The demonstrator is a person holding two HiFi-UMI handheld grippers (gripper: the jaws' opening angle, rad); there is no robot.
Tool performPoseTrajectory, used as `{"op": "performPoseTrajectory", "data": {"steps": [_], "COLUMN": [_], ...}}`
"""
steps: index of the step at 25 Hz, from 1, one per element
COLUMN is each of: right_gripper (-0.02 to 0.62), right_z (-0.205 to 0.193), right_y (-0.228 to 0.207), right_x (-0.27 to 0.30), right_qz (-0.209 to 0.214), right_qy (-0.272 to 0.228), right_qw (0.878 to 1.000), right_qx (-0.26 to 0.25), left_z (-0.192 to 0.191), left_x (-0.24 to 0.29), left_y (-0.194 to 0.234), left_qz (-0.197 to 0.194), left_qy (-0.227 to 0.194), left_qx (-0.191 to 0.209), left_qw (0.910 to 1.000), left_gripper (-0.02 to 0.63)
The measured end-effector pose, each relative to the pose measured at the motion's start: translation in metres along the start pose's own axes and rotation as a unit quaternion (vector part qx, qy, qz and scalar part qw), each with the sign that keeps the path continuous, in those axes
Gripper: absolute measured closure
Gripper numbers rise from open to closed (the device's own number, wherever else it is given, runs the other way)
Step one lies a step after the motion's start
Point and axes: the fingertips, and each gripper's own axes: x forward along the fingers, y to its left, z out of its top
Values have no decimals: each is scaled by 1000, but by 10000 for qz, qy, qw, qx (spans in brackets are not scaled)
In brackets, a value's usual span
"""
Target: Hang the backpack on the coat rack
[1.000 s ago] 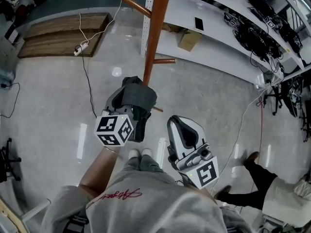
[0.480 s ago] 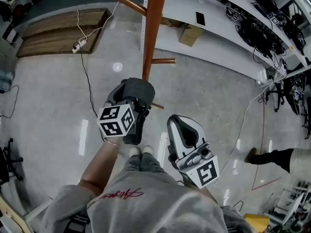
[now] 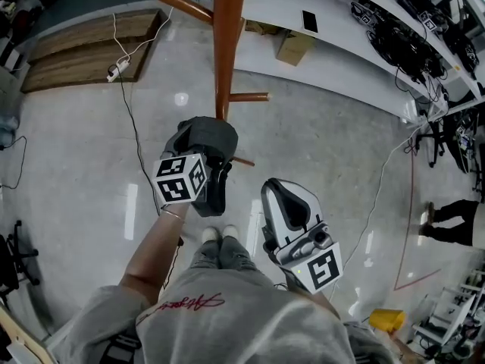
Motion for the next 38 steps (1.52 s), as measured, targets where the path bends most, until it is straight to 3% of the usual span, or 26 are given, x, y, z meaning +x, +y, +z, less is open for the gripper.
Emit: {"op": "performPoseTrajectory", "data": {"steps": [19, 38], "right_gripper": [571, 571], "right_z": [-31, -48], "right_y": [-11, -13], "right_x": [-2, -4], "right_qz": [-185, -184], "right_qy": [325, 508], "right_qw": [9989, 9979], "right_qx": [267, 363], "left_z": [-33, -66], "left_x": [39, 59], "left_y": [9, 6], "left_qz": [-48, -491], "left_qy": [581, 868], "left_qx": [445, 858], "left_qw": [9973, 9913], "left_gripper": [566, 566]}}
